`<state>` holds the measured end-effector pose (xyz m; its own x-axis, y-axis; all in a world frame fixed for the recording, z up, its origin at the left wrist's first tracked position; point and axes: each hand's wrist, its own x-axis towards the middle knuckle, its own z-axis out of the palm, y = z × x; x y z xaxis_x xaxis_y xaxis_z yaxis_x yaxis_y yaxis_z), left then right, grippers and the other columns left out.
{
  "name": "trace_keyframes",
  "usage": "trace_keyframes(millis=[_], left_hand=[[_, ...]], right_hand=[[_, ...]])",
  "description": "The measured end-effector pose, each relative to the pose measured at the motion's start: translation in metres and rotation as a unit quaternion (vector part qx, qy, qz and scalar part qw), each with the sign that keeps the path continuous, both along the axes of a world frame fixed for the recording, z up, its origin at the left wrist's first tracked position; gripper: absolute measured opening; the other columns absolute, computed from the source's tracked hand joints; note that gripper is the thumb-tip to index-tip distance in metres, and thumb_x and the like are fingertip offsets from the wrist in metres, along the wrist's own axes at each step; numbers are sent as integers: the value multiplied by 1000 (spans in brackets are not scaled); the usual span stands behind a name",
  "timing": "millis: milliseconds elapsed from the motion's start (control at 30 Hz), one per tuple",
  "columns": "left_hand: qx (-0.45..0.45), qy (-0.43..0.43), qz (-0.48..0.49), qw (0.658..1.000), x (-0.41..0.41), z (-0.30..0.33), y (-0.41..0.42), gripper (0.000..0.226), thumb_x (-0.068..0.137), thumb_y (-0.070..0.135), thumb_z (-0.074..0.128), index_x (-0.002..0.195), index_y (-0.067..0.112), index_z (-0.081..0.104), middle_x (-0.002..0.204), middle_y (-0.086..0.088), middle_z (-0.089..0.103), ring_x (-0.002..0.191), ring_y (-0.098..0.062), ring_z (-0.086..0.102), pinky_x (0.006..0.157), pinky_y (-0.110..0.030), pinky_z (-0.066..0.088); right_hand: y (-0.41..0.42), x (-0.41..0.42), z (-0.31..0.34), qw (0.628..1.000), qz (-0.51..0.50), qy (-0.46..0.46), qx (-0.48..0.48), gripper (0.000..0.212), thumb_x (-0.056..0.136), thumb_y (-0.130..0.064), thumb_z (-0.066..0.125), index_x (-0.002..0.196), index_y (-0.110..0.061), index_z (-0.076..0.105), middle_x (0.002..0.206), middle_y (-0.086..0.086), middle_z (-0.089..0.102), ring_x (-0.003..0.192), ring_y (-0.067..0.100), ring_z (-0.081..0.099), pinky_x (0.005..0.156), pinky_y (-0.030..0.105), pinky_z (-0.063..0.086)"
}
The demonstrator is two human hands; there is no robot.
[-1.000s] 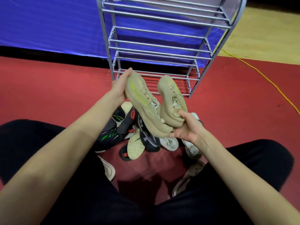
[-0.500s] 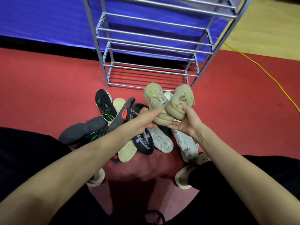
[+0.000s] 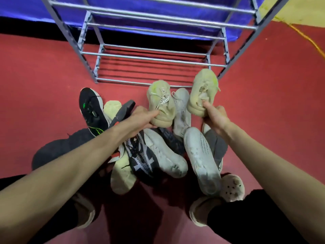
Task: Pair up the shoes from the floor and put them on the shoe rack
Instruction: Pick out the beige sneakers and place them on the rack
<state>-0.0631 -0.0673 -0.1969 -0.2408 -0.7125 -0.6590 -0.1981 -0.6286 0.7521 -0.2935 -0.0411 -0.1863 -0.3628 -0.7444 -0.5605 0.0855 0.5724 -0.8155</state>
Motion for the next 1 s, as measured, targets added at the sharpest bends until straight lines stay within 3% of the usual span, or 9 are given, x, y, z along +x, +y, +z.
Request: trace_keyframes(millis=[67, 167, 267, 400, 500, 633, 833, 933, 1000], left_hand=[[-9, 7, 3, 1000, -9, -12, -21, 9, 90, 11, 58, 98, 8, 60, 108, -13, 68, 100, -20, 67, 87, -32, 57], [-30, 25, 16, 999, -27, -35, -54, 19, 88, 4, 58, 104, 14, 61, 111, -11, 68, 106, -23, 66, 95, -36, 53], [-37, 12, 33, 999, -47, -60, -83, 21, 85, 2, 60, 96, 19, 61, 103, -6, 68, 107, -23, 64, 99, -38, 51], [-31, 22, 59, 998, -74, -90, -112, 26, 85, -2, 61, 110, 3, 61, 107, -14, 68, 104, -25, 65, 93, -36, 54], [-32, 31, 83, 996, -89, -110, -129, 34, 83, -3, 62, 117, -6, 59, 114, -19, 67, 105, -26, 66, 93, -35, 54], [-47, 54, 95, 993, -104, -122, -147, 37, 81, -6, 63, 117, -5, 59, 107, -15, 69, 97, -21, 68, 83, -26, 58], [-48, 63, 95, 992, -127, -139, -171, 31, 81, -6, 61, 112, -5, 61, 114, -19, 68, 106, -27, 67, 91, -38, 56], [-46, 62, 86, 993, -135, -143, -178, 29, 82, -7, 59, 111, -5, 61, 112, -18, 68, 102, -26, 67, 84, -33, 57], [-40, 62, 81, 994, -140, -146, -182, 34, 82, -7, 57, 116, -8, 59, 114, -19, 67, 102, -25, 67, 79, -30, 59]], right_hand=[[-25, -11, -14, 999, 5, 36, -7, 28, 87, -28, 63, 95, -2, 59, 81, 9, 57, 69, 17, 53, 57, 26, 44], [-57, -27, -35, 997, 18, 69, -8, 55, 79, -42, 67, 109, 3, 54, 93, 12, 62, 74, 16, 60, 62, 31, 51], [-83, -35, -61, 995, 36, 92, -22, 30, 94, -28, 53, 97, 1, 58, 82, 8, 64, 64, 8, 64, 60, 28, 55], [-115, -53, -113, 991, 11, 127, -41, 65, 82, -53, 46, 113, 3, 51, 114, 17, 60, 103, 26, 62, 93, 46, 53], [-125, -48, -109, 984, -12, 175, -42, 41, 97, -31, 39, 121, 3, 39, 112, 7, 45, 104, 18, 48, 95, 35, 45], [-144, -56, -128, 974, -30, 213, -76, 24, 99, -21, 36, 114, -3, 36, 111, 8, 41, 104, 17, 46, 97, 37, 44], [-157, -62, -155, 974, -33, 210, -83, 22, 100, -18, 35, 115, -2, 38, 111, 6, 42, 102, 13, 43, 87, 22, 36], [-166, -66, -163, 973, -46, 210, -86, 10, 100, -18, 34, 106, -10, 35, 110, 5, 42, 102, 13, 43, 92, 28, 39], [-172, -71, -164, 973, -51, 207, -86, 23, 100, -19, 34, 117, -4, 39, 112, 4, 44, 105, 13, 44, 98, 31, 40]])
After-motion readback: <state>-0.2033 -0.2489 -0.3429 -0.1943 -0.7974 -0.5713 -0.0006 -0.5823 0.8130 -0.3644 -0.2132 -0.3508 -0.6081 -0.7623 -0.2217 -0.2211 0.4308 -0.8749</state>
